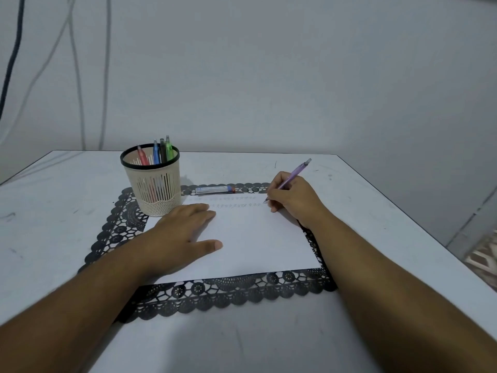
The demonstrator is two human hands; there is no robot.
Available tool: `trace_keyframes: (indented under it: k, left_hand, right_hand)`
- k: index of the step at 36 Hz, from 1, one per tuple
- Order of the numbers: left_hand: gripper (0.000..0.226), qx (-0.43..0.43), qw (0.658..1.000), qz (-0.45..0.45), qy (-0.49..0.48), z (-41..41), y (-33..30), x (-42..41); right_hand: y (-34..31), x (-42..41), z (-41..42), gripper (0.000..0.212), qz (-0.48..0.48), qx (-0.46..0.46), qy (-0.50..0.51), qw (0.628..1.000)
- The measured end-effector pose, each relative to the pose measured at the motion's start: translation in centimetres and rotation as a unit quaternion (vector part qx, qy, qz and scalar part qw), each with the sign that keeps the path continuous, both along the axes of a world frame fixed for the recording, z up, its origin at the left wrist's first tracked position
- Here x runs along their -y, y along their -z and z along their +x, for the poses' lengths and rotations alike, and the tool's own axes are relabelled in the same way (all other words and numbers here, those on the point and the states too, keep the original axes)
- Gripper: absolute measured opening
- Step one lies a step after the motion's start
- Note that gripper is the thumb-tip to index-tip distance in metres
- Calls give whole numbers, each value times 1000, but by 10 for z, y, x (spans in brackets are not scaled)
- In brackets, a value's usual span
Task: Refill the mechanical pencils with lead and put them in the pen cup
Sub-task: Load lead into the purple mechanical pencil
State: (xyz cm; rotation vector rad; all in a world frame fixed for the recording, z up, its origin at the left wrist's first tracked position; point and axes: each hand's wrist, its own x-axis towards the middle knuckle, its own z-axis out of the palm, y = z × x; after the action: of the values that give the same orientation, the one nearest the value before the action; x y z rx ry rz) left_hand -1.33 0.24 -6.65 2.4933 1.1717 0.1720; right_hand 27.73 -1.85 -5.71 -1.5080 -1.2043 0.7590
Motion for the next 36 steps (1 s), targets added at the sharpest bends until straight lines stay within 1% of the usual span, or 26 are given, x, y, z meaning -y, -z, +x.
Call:
trace_keyframes:
  k: [1, 3, 8, 10, 12, 14, 17, 19, 21, 24, 29, 36]
  left_hand:
    - [128, -1, 1000, 5, 0, -1, 2, -2]
    - [138, -4, 1000, 11, 2, -2, 4, -6]
    - [140, -5, 1000, 13, 2, 0, 5, -6]
    - [139, -5, 1000, 13, 0, 0, 6, -6]
    - [133, -6, 1000, 12, 0, 0, 6, -6]
    - [118, -10, 1000, 11, -2, 1, 4, -4]
    - [113, -10, 1000, 11, 0, 1, 5, -5]
    - [94, -9, 1000, 9, -2, 1, 6, -5]
    - [83, -3, 1000, 13, -4, 2, 6, -4]
    - [80, -7, 1000, 11, -6, 3, 5, -3]
    - [79, -8, 1000, 12, -7, 4, 3, -2]
    - [78, -4, 1000, 11, -7, 3, 5, -3]
  right_hand:
    - [0, 0, -1, 8, 0, 2, 5, 1000]
    - [0, -1, -1, 6, -1, 4, 13, 1000]
    - [4, -3, 0, 5, -2, -1, 14, 1000]
    - [4, -3, 0, 6, -2, 14, 5, 1000]
    - [4, -4, 1, 11, 5, 11, -6, 1000]
    - [5, -6, 2, 15, 13, -5, -14, 1000]
    - [6, -8, 2, 15, 18, -17, -13, 1000]
    - [6, -8, 3, 17, 19, -9, -10, 1000]
    - [6, -7, 4, 20, 20, 1, -12, 1000]
    - [6, -6, 4, 24, 22, 0, -20, 1000]
    - [4, -4, -1, 17, 27, -1, -23, 999]
    - [3, -4, 2, 15, 26, 7, -4, 1000]
